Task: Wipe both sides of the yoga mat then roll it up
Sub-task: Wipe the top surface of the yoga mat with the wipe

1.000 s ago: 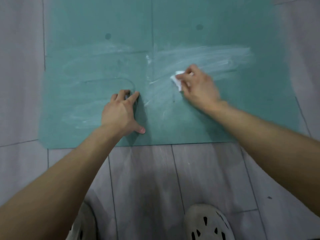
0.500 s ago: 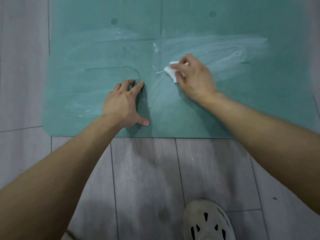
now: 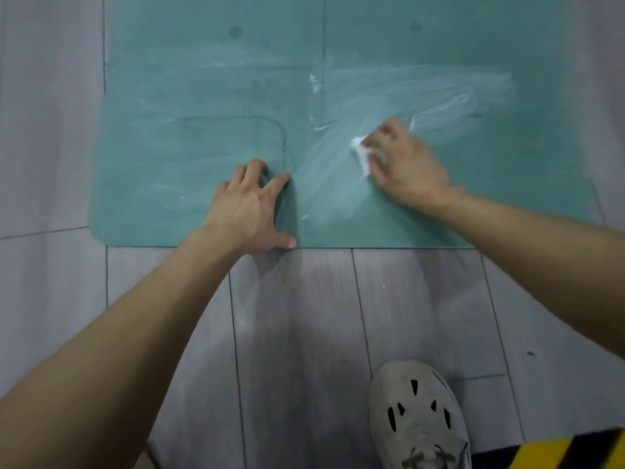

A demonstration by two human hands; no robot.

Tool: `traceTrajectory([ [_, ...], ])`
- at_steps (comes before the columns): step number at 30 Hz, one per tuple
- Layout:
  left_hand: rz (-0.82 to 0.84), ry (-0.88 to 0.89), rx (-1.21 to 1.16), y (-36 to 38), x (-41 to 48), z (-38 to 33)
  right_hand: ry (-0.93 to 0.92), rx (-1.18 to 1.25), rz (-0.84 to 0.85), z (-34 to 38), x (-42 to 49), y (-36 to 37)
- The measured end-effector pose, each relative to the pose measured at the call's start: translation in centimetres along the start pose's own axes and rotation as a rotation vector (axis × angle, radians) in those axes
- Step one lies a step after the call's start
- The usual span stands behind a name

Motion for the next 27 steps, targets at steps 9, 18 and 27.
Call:
traceTrajectory([
  [9, -0.035, 0.026, -0.213, 0.0, -2.4, 1.9, -0.461, -0.035, 0.296, 10.7, -8.0, 4.7],
  [18, -0.204, -0.218, -0.189, 1.7, -5.8, 5.1, 0.202, -0.038, -0.043, 5.0, 0.8, 2.7],
  [27, -0.155, -0.246, -0.177, 2.2, -5.7, 5.3, -0.048, -0.027, 0.013, 6.1, 2.7, 2.8],
])
Point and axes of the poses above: each hand's wrist, its own x-axis towards the middle knuckle, its own y-axis out of the palm, z = x × y, the point moved 6 cm from there along x, towards the middle knuckle, and after that the axes turned 14 degrees about y, right-handed, at the moved point
